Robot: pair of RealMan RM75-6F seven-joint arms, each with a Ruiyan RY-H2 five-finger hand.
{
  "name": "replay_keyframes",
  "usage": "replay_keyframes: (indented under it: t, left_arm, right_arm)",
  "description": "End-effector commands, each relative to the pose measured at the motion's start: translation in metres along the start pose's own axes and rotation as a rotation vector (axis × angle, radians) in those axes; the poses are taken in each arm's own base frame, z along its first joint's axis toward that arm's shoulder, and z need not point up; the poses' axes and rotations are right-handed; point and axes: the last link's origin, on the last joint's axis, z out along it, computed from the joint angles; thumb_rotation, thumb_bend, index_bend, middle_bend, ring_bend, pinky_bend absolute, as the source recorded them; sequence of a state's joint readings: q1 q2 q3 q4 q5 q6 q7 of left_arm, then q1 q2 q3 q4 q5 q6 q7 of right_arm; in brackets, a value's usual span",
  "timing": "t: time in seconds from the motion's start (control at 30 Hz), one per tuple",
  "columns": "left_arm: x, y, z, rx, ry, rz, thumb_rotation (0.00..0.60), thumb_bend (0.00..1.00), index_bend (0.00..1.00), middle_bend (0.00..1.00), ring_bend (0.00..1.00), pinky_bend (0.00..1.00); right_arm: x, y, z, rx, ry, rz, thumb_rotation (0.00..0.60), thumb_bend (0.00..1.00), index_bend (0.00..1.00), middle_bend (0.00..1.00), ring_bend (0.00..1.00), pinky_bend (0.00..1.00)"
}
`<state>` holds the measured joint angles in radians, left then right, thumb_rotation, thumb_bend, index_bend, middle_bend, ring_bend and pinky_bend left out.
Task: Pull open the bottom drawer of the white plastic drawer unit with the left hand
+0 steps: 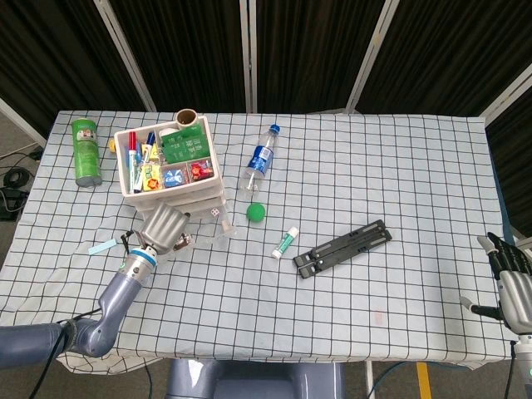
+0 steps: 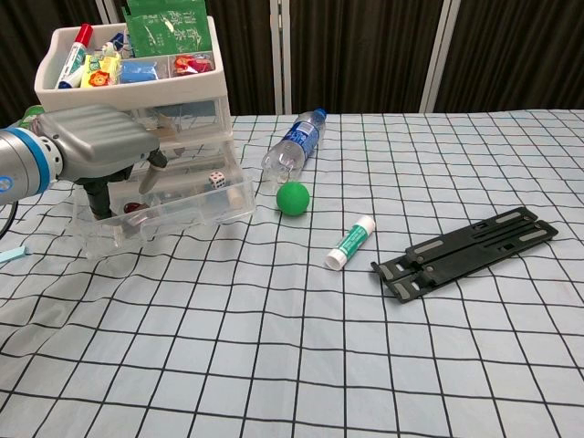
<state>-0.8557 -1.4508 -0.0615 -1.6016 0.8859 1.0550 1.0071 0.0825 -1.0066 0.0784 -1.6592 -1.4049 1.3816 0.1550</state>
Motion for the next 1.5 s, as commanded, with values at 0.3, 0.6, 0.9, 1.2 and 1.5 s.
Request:
replay_keyframes:
  t: [0.3, 0.6, 0.9, 1.2, 1.5]
  left_arm:
    - [0.0025, 0.0008, 0.0017, 0.003, -0.015, 0.001, 0.600, 0.12, 0.49, 1.00, 0.95, 0.86]
    - [0.0080, -0.0014, 0.0027, 0.007, -0.041, 0.007, 0.600, 0.13, 0.49, 1.00, 0.95, 0.86]
    - [0.0060, -0.0005, 0.0034, 0.007, -0.071, 0.030, 0.600, 0.13, 0.49, 1.00, 0.95, 0.86]
    - [0.0055, 0.0017, 0.0051, 0.008, -0.075, 0.033, 0.600, 0.20, 0.49, 1.00, 0.95, 0.86]
    - [0.0038, 0.0037, 0.0085, 0.012, -0.086, 0.022, 0.600, 0.31, 0.48, 1.00, 0.95, 0.86]
  right_arm:
    - [-0.0005, 0.0000, 0.0001, 0.001, -0.002, 0.001, 0.600, 0.02, 0.00, 0.00, 0.00, 0.00]
    - [0.0010, 0.0013, 0.0007, -0.002, 0.002, 0.011, 0.600, 0.02, 0.00, 0.00, 0.00, 0.00]
    - [0.0021, 0.0020, 0.0008, -0.002, 0.005, 0.015, 0.600, 0.02, 0.00, 0.00, 0.00, 0.00]
    - [0.0024, 0.0019, 0.0006, -0.001, 0.007, 0.016, 0.600, 0.02, 0.00, 0.00, 0.00, 0.00]
    - [0.0030, 0.0022, 0.0006, 0.000, 0.009, 0.018, 0.600, 0.02, 0.00, 0.00, 0.00, 0.00]
